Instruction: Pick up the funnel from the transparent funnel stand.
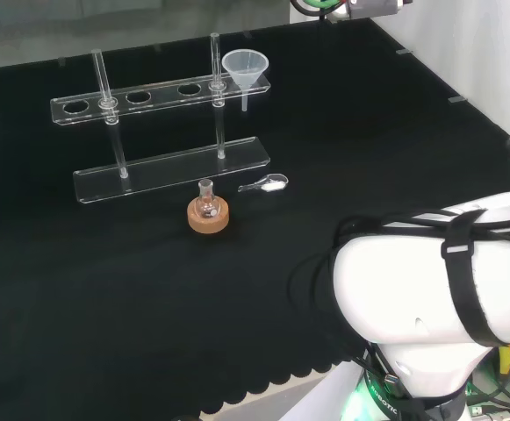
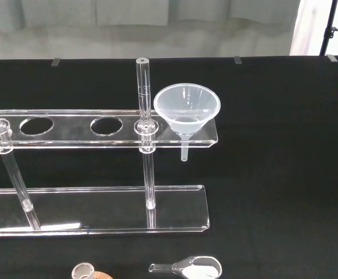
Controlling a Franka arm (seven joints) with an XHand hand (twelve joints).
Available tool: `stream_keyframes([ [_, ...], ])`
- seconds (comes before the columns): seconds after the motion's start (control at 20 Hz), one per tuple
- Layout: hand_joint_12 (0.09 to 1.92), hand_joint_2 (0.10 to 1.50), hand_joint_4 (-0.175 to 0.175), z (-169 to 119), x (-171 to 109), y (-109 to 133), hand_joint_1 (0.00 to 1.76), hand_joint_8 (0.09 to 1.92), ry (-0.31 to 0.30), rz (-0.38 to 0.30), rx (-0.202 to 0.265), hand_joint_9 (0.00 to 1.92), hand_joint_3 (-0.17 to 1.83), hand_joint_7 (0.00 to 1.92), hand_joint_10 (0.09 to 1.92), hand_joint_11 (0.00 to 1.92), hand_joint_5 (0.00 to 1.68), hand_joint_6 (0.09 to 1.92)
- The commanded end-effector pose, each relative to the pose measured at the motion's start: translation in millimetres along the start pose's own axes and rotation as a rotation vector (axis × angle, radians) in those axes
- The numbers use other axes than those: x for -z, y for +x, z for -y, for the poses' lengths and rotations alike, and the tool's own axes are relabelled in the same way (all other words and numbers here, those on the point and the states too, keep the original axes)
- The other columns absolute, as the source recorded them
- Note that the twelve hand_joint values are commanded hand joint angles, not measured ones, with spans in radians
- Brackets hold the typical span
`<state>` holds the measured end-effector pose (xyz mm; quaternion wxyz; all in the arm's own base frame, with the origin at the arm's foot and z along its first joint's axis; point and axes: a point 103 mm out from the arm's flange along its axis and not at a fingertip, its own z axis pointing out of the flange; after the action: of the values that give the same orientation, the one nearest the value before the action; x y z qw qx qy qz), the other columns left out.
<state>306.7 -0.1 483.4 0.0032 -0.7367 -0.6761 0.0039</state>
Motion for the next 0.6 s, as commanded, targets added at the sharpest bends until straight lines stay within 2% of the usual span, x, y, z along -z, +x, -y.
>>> stream_keyframes([
  [0.05,1.31,1.14,0.005,2.1,0.1,9.7,0.01,0.53,-0.012,0.021,0.003,0.16,0.53,0.02,0.65,0.14,0.17,0.22],
  [0.2,1.36,1.21,0.005,3.3,0.8,14.5,0.00,0.53,-0.013,0.024,0.006,0.16,0.41,0.01,0.64,0.10,0.22,0.09],
  [0.6,1.37,1.22,0.004,2.0,0.2,12.9,0.00,0.53,-0.008,0.020,-0.008,0.16,0.38,0.02,0.64,0.10,0.24,0.09],
])
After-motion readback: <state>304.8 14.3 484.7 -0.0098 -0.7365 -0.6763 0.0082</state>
